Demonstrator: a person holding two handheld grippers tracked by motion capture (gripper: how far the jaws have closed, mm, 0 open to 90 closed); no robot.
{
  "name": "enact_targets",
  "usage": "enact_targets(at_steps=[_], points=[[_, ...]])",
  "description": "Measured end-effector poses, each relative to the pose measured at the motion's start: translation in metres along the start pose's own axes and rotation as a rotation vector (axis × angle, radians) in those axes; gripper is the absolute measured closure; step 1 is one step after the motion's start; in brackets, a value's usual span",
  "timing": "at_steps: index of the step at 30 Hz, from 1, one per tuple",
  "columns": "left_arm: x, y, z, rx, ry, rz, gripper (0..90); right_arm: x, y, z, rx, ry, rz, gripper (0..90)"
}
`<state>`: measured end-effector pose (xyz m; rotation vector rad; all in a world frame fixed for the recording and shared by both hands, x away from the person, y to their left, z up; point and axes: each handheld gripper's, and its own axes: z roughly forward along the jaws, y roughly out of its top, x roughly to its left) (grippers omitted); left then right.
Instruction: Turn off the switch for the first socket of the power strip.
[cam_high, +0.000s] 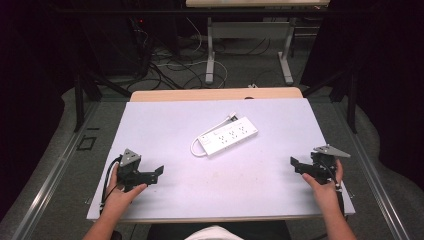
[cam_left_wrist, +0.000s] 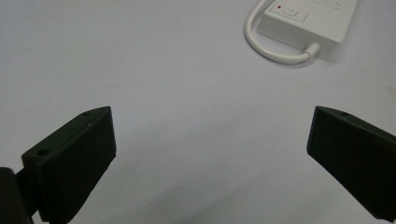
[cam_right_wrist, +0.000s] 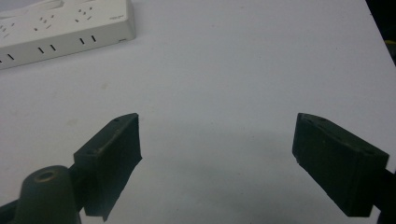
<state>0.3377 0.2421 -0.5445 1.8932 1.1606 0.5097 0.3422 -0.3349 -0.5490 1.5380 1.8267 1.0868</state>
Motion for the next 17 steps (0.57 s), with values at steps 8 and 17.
enact_targets(at_steps=[8, 17], points=[[0.0001, 0.0003, -0.001, 0.01, -0.006, -0.004, 1.1, 0.0002, -0.0012, 0.0027, 0.024, 0.0, -0.017, 14.6], [0.0009, 0.0006, -0.0006, 0.015, -0.005, 0.005, 1.1, 0.003, -0.0014, 0.0033, 0.029, 0.006, -0.023, 14.7]])
